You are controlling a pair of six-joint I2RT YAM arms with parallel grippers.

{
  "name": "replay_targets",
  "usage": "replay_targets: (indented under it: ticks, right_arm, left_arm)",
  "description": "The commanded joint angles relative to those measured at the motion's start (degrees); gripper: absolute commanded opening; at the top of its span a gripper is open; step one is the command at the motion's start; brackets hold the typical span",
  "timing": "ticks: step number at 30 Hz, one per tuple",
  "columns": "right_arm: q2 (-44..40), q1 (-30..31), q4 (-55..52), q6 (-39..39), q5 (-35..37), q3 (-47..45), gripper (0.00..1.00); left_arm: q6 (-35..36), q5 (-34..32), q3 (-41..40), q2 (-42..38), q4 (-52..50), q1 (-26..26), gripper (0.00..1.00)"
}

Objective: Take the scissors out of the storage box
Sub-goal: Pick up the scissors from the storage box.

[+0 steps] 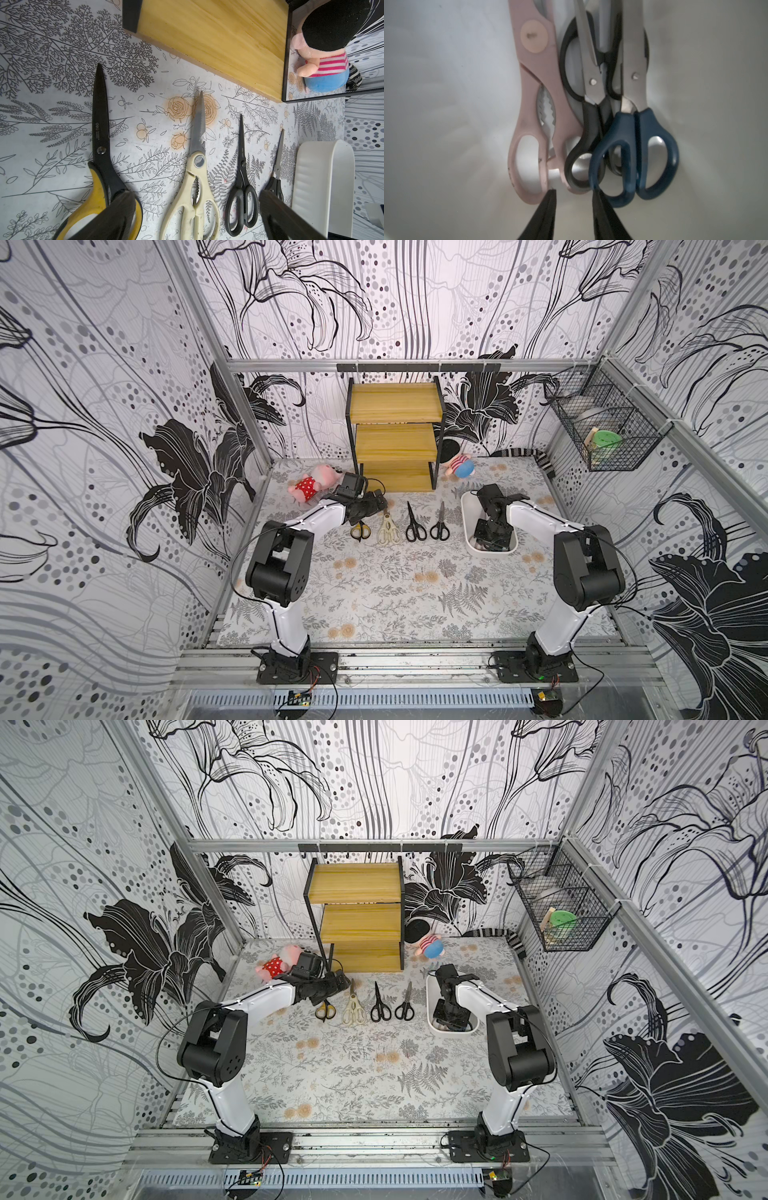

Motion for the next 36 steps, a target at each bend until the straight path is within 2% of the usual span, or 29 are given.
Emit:
replay_targets:
  ticks: [1, 6, 16, 24, 36]
  right_arm:
    - [2.2, -0.7, 3.6, 0.0, -0.4, -1.4, 0.34]
    - [3.4, -1.7, 7.4, 0.0, 0.5, -2.8, 0.29]
    - [3.0, -2.8, 7.4, -2.9, 2.5, 0.3, 0.0]
    - [2.4, -2.9, 7.2, -4.4, 2.4, 4.8, 0.0]
    - [8.6, -3.0, 9.2, -2.9, -1.4, 9.3, 0.0]
  left_arm:
    - [1.4, -0.4, -0.6, -2.0, 1.5, -0.3, 0.98]
    - [1.1, -0.3, 0.3, -1.4, 1.3, -0.3, 0.98]
    - [0.3, 0.0, 1.4, -0.3, 1.3, -0.3, 0.98]
    - [0.2, -0.1, 0.6, -0.4, 1.8, -0.3, 0.98]
    - [0.9, -0.2, 0.3, -0.6, 1.4, -0.3, 0.98]
